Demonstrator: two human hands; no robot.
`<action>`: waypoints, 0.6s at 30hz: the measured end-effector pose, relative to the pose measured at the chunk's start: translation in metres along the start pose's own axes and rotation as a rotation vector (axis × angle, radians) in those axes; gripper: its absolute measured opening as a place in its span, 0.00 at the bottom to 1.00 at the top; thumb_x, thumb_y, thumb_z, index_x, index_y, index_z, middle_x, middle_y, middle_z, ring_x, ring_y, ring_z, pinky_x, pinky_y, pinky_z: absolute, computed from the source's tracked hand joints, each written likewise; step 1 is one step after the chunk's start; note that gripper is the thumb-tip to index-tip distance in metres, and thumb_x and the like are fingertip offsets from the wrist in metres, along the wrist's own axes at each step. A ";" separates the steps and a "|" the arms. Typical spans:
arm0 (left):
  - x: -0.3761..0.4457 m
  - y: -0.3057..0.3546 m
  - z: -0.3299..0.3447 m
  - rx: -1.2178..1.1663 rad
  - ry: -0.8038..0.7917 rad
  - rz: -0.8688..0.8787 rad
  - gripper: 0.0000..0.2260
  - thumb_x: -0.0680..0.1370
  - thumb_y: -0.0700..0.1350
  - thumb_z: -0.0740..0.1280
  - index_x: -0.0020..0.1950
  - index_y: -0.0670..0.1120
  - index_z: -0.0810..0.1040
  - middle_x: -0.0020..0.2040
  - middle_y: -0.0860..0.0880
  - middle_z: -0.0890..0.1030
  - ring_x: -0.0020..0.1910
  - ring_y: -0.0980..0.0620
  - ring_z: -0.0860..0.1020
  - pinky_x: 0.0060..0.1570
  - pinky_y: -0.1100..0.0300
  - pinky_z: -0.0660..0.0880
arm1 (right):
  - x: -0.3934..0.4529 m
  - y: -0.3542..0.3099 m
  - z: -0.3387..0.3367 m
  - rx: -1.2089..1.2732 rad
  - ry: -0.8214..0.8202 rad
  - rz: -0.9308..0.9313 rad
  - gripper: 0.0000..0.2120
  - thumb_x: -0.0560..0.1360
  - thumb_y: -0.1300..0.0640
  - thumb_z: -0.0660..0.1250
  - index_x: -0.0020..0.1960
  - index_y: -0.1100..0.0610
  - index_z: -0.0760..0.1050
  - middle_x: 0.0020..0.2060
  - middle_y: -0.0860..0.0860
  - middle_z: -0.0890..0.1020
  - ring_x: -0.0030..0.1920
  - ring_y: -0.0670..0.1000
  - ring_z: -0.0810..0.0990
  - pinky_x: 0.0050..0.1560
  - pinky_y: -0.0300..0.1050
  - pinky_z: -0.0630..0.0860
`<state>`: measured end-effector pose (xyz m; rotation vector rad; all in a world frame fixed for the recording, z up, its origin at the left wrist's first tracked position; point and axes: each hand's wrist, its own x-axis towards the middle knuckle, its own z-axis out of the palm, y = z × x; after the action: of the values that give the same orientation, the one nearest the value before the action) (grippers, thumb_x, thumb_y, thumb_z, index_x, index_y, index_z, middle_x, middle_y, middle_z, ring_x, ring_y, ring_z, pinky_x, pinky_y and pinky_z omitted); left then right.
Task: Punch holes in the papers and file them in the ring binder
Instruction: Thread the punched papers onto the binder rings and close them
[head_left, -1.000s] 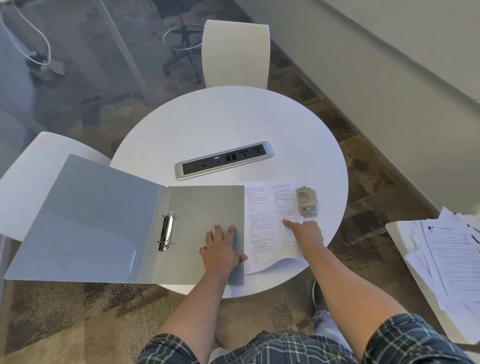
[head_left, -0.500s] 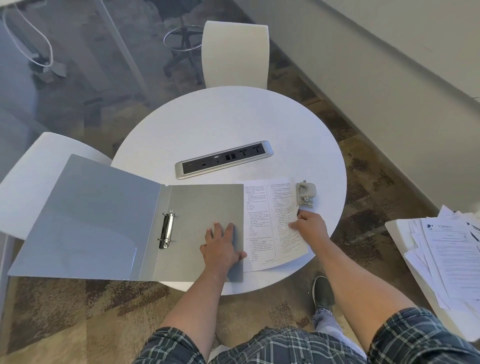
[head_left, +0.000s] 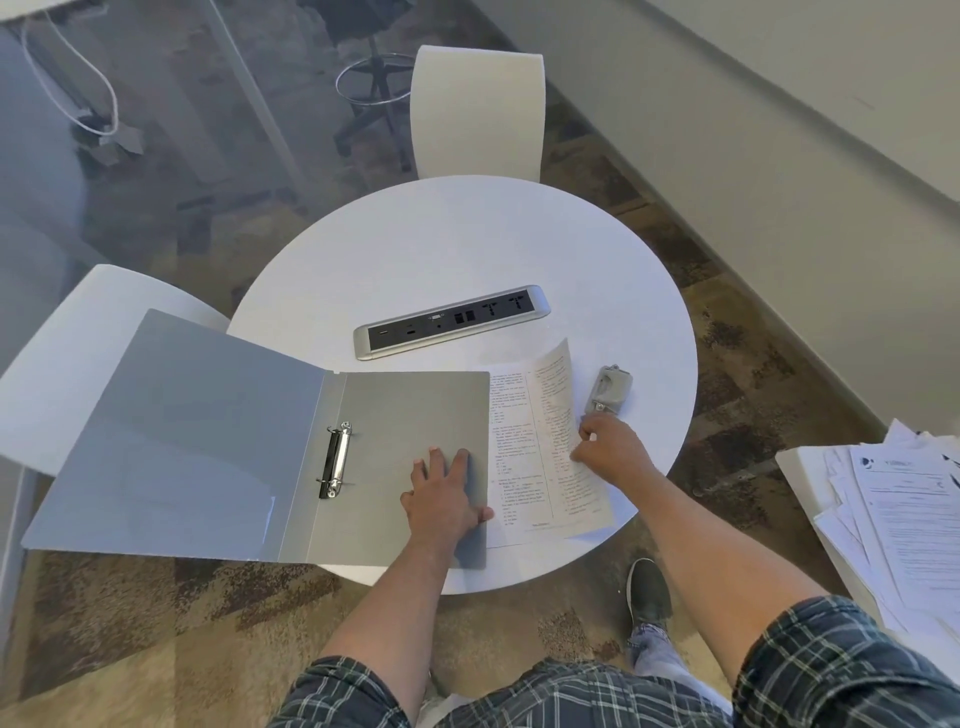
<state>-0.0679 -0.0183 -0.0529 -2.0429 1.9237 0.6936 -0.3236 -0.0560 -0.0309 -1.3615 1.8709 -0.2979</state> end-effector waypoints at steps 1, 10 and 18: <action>-0.001 0.001 -0.001 -0.001 -0.003 0.000 0.40 0.71 0.67 0.72 0.76 0.60 0.54 0.81 0.47 0.54 0.79 0.37 0.55 0.68 0.37 0.69 | 0.000 0.001 -0.002 0.089 -0.002 0.019 0.09 0.71 0.64 0.70 0.50 0.66 0.78 0.64 0.55 0.82 0.56 0.57 0.82 0.59 0.59 0.80; -0.002 0.010 -0.023 -0.087 -0.021 -0.056 0.31 0.74 0.70 0.65 0.73 0.58 0.64 0.74 0.48 0.64 0.74 0.42 0.64 0.68 0.43 0.68 | -0.011 0.002 -0.043 0.682 -0.041 -0.002 0.10 0.70 0.69 0.73 0.36 0.61 0.74 0.37 0.55 0.85 0.41 0.58 0.85 0.35 0.43 0.80; 0.017 0.028 -0.052 -0.471 -0.038 -0.090 0.40 0.72 0.74 0.64 0.75 0.49 0.69 0.73 0.46 0.73 0.71 0.43 0.73 0.70 0.45 0.70 | -0.006 -0.009 -0.075 0.992 -0.132 -0.086 0.22 0.60 0.62 0.76 0.53 0.65 0.79 0.46 0.60 0.86 0.46 0.63 0.85 0.48 0.56 0.82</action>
<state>-0.0863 -0.0610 -0.0127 -2.3370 1.7560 1.2492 -0.3697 -0.0727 0.0265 -0.7323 1.2384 -0.9929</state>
